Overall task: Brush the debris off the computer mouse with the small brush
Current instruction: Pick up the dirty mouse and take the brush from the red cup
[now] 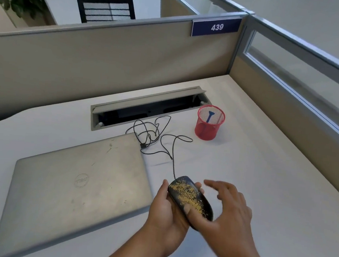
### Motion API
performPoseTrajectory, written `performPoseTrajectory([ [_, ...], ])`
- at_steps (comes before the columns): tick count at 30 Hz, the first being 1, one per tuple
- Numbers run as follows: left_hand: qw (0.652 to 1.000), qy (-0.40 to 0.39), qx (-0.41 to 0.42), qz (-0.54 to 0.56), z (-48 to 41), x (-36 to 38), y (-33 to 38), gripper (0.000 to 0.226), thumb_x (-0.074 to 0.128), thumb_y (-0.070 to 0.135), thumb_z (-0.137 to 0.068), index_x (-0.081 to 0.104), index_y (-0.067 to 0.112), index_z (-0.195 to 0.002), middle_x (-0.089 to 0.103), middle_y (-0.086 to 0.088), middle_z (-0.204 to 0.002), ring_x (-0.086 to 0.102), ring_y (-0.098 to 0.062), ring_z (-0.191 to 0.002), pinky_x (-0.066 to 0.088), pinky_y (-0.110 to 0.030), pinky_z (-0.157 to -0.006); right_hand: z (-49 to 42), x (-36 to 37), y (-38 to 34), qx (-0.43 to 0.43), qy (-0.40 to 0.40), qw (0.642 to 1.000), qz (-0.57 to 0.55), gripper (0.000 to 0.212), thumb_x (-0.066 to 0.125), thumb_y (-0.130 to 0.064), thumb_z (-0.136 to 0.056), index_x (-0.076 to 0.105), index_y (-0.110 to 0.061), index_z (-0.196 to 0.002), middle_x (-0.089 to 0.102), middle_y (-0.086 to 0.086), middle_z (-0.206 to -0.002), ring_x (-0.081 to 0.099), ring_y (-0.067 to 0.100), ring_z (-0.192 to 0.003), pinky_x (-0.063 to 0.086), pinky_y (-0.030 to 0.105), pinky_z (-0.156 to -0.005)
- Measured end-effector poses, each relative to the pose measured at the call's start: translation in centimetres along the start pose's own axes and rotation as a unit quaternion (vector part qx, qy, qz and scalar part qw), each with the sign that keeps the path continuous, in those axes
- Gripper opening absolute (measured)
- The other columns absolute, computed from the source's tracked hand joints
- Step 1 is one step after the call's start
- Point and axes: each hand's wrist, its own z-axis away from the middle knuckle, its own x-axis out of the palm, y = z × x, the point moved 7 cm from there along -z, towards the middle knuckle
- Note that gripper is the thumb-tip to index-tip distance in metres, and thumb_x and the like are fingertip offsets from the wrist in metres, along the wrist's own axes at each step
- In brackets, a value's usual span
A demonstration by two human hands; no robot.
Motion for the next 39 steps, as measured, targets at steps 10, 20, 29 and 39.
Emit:
performPoseTrajectory([
  [10,0.998,0.05,0.014,0.02,1.3,-0.1,0.6,0.063,0.035,0.052,-0.1,0.065,0.001,-0.12,0.072,-0.024,-0.115,0.065,-0.035,-0.109,0.046,-0.048,-0.096,-18.6,-5.6,-2.7,0.025,-0.08,0.995,-0.058,0.035,0.063,-0.033,-0.091,0.063,-0.024,-0.125,0.065,0.0,-0.113,0.065,0.018,-0.091,0.045,0.024,-0.062],
  [20,0.996,0.073,0.012,0.054,0.8,-0.7,1.6,0.063,0.039,0.05,-0.098,0.064,-0.006,-0.112,0.073,-0.03,-0.1,0.063,-0.04,-0.101,0.046,-0.05,-0.086,-26.3,-1.8,-1.2,0.111,-0.25,0.95,0.152,0.039,0.053,-0.023,-0.093,0.057,-0.007,-0.129,0.068,0.016,-0.102,0.07,0.028,-0.07,0.028,0.02,-0.043],
  [29,0.995,0.079,0.005,0.056,0.2,-1.4,1.1,0.062,0.039,0.051,-0.097,0.064,-0.003,-0.115,0.073,-0.029,-0.106,0.063,-0.039,-0.104,0.047,-0.049,-0.088,-26.4,0.7,0.3,0.202,-0.32,0.926,-0.005,0.07,0.076,-0.034,-0.083,0.042,-0.022,-0.143,0.052,0.011,-0.135,0.069,0.025,-0.085,0.053,0.024,-0.054],
  [39,0.996,0.074,0.022,0.043,0.6,-1.2,1.1,0.06,0.038,0.049,-0.099,0.067,-0.002,-0.113,0.072,-0.027,-0.108,0.063,-0.038,-0.105,0.042,-0.049,-0.102,-25.8,-0.6,-0.2,0.136,-0.319,0.933,-0.095,0.047,0.077,-0.03,-0.083,0.06,-0.016,-0.125,0.059,0.006,-0.114,0.057,0.019,-0.08,0.05,0.023,-0.056],
])
